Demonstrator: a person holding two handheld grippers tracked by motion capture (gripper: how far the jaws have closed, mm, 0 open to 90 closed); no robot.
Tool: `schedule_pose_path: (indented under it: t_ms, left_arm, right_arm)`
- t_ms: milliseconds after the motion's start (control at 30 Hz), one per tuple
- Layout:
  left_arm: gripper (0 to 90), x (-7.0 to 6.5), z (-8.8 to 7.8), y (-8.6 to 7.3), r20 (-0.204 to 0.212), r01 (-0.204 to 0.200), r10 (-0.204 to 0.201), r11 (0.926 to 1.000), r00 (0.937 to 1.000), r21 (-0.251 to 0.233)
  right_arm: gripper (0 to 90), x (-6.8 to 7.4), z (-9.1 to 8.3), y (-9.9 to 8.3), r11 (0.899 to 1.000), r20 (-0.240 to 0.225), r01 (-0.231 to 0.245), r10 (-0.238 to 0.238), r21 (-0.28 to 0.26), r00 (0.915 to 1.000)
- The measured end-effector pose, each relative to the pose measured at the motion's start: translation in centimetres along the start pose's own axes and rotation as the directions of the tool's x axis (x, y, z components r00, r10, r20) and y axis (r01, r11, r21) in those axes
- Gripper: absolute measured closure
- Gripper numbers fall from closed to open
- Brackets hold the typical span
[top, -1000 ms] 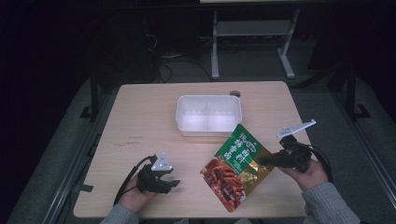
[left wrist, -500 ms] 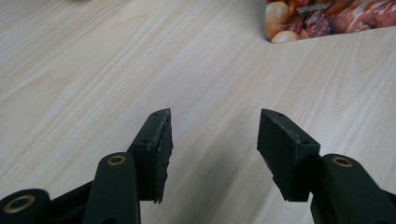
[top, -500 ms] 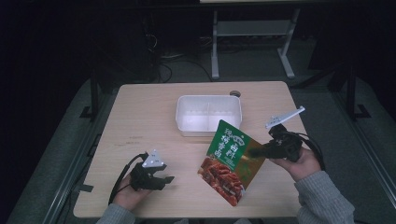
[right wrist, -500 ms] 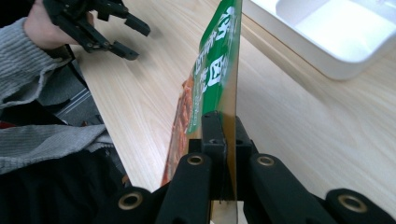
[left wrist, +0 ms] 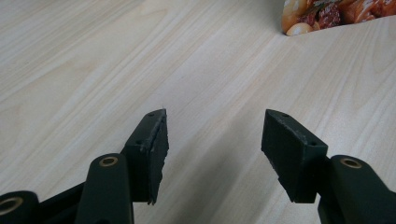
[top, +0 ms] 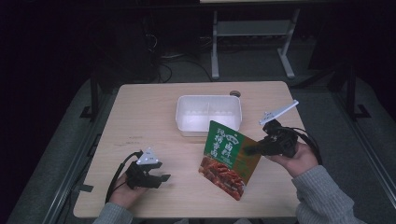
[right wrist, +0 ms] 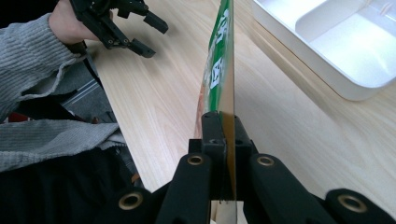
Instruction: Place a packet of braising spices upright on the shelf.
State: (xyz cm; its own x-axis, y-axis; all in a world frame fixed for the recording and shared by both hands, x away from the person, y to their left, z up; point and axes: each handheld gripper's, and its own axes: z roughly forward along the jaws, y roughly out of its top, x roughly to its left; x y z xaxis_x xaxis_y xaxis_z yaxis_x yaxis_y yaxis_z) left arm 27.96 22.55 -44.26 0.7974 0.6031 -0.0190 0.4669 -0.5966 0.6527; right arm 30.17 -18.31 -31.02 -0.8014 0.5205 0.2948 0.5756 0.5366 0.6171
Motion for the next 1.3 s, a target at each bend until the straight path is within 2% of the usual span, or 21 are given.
schedule_pose_path:
  t_ms: [133, 333, 433, 467, 700, 900, 1300]
  left_arm:
    - [40.2, 0.1, -0.1, 0.0, -0.002, 0.002, -0.002, 1.0, 1.0, -0.005]
    - [39.9, 0.2, -0.3, -0.1, -0.005, 0.007, -0.007, 0.9999, 1.0, -0.012]
    - [39.8, 0.3, -0.3, -0.1, -0.005, 0.01, -0.01, 0.9999, 0.9999, -0.013]
    - [39.9, 0.4, -0.4, -0.2, -0.006, 0.013, -0.013, 0.9998, 0.9999, -0.017]
    - [39.8, 0.6, -0.5, -0.2, -0.008, 0.021, -0.021, 0.9995, 0.9997, -0.024]
    - [39.6, 0.6, -0.6, -0.2, -0.009, 0.021, -0.022, 0.9994, 0.9997, -0.028]
    - [39.6, 0.8, -0.8, -0.3, -0.011, 0.024, -0.024, 0.9989, 0.9996, -0.039]
  right_arm:
    - [89.9, 0.3, -0.2, 0.4, 1.0, -0.004, 0.013, -0.013, 0.003, 0.9999]
    - [90.0, 1.5, -0.6, 1.7, 0.998, -0.021, 0.055, -0.055, 0.004, 0.9983]
    - [90.0, 1.7, -0.7, 2.0, 0.998, -0.01, 0.061, -0.061, 0.01, 0.9981]
    - [90.0, 1.7, -1.0, 2.4, 0.998, 0.009, 0.067, -0.067, 0.014, 0.9977]
    - [90.0, 1.2, -2.3, 3.2, 0.998, 0.035, 0.059, -0.059, -0.004, 0.9977]
    - [90.0, 0.8, -3.4, 4.7, 0.998, 0.063, 0.059, -0.058, -0.019, 0.9964]
    - [90.0, -0.7, -4.4, 7.1, 0.999, 0.116, 0.041, -0.036, -0.036, 0.9926]
